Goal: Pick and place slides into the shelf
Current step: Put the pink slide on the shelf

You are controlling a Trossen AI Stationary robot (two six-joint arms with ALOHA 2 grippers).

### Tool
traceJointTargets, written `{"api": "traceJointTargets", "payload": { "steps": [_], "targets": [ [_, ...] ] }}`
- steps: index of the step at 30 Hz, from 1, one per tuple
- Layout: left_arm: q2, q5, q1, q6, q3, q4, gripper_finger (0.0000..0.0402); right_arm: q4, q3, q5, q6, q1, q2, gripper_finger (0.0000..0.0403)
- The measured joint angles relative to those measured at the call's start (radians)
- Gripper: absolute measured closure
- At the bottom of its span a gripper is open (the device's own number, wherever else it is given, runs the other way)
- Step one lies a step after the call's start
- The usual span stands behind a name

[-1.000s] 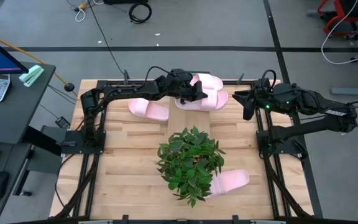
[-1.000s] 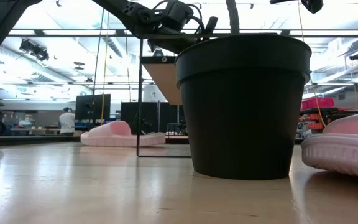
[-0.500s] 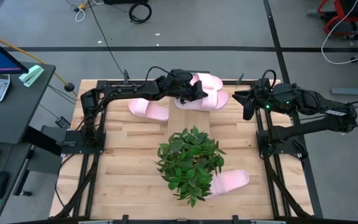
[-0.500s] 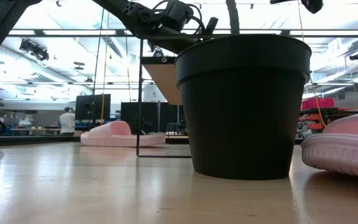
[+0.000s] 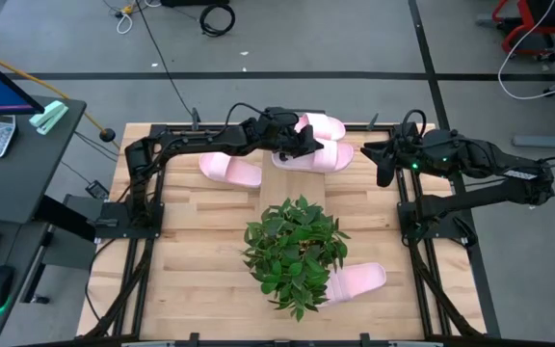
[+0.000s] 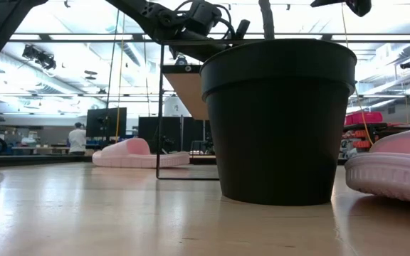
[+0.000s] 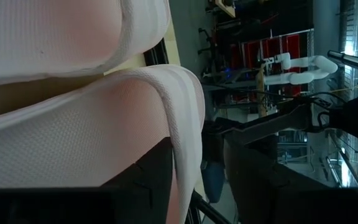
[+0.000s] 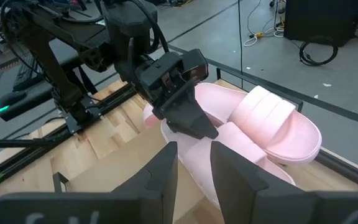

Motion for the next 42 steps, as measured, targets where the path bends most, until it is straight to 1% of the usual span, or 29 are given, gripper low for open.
{"api": "traceJointTargets", "payload": {
  "steps": [10, 15, 20, 28, 31, 42],
  "targets": [
    [0.000, 0.000, -0.005, 0.026, 0.000, -0.003, 0.0284, -0.003, 0.000, 0.000, 0.006, 0.000, 0.000, 0.0300],
    [0.000, 0.001, -0.007, 0.066, 0.000, -0.008, 0.0304, -0.004, 0.000, 0.000, 0.006, 0.000, 0.000, 0.0300],
    [0.000, -0.008, -0.017, 0.081, 0.002, -0.037, 0.0332, -0.004, 0.000, 0.000, 0.007, 0.000, 0.000, 0.0300],
    [0.000, -0.073, -0.035, 0.090, 0.002, -0.054, 0.0389, -0.004, 0.000, 0.000, 0.007, 0.000, 0.000, 0.0300],
    [0.000, -0.090, -0.035, 0.088, 0.001, -0.054, 0.0389, -0.004, 0.000, 0.000, 0.007, 0.000, 0.000, 0.0300],
    [-0.005, -0.092, -0.033, 0.071, -0.001, -0.055, 0.0392, -0.004, 0.000, 0.000, 0.007, 0.000, 0.000, 0.0300]
  ]
}}
